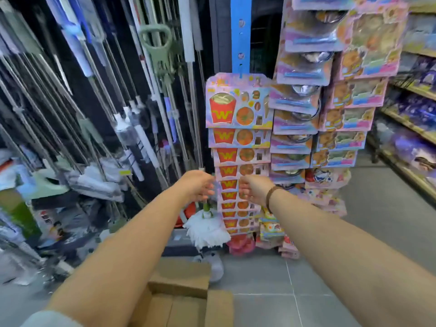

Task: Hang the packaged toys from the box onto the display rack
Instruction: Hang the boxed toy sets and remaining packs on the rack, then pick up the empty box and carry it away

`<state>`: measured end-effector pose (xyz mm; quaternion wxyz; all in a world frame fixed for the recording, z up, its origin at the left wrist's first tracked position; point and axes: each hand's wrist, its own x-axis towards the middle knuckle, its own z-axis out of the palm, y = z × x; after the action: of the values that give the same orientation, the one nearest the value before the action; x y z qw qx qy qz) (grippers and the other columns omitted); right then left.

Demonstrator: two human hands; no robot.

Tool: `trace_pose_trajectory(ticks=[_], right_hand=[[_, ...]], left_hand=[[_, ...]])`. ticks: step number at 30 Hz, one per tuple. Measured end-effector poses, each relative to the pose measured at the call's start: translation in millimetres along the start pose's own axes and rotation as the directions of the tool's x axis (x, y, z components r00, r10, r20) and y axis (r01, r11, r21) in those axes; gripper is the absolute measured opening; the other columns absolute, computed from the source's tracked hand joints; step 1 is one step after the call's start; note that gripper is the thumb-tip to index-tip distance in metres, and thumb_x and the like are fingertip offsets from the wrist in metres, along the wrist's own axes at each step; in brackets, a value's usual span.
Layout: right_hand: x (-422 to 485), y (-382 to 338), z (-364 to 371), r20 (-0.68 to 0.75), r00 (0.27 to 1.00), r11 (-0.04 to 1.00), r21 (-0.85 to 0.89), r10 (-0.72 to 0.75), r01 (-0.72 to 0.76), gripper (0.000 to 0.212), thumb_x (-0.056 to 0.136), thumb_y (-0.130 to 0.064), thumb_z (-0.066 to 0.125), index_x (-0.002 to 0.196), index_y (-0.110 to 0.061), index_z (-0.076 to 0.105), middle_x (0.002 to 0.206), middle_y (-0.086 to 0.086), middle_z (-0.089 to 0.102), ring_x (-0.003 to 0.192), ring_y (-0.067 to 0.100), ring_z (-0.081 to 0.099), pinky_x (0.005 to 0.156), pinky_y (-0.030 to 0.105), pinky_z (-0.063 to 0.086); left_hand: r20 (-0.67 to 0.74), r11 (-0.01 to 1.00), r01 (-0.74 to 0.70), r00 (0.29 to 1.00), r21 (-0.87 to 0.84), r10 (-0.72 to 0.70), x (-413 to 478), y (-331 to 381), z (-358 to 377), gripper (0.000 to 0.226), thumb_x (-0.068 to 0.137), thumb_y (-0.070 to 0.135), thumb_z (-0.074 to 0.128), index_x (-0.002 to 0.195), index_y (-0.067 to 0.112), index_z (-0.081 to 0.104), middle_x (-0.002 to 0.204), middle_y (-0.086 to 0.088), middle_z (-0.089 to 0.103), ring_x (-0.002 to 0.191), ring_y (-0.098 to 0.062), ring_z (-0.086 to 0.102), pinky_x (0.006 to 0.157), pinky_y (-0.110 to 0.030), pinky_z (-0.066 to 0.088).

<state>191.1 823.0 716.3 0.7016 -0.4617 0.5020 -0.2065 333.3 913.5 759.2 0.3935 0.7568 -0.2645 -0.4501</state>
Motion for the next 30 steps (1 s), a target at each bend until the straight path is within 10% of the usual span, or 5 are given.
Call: trace_pose_trajectory(ticks=[18,30], right_hand=[[83,295,138,-0.224,0.909,0.934,0.021,0.352,-0.357,0.034,0.097,-0.006,0.041,0.065,-0.014,0.044,0.038,-0.002,0.044,0.023,0.004,0.038,0.033,0.012,0.023],[233,590,155,-0.283,0.922,0.899,-0.274,0.265,-0.343,0.022,0.092,-0.012,0.052,0.102,0.002,0.064,0.106,0.019,0.065,0.096,0.030,0.061,0.072,0.022,0.041]], left_hand=[[0.188,0.901,0.425,0.895,-0.082,-0.405,109,-310,-80,0.016,0.095,0.022,0.048,0.080,0.021,0.050,0.043,0.007,0.060,0.040,-0.005,0.059,0.050,-0.018,0.047],[0.252,0.796,0.562,0.823,-0.227,-0.509,261,-620,-3,0.013,0.093,0.020,0.050,0.080,0.018,0.053,0.075,0.000,0.052,0.046,-0.007,0.061,0.058,-0.023,0.043]])
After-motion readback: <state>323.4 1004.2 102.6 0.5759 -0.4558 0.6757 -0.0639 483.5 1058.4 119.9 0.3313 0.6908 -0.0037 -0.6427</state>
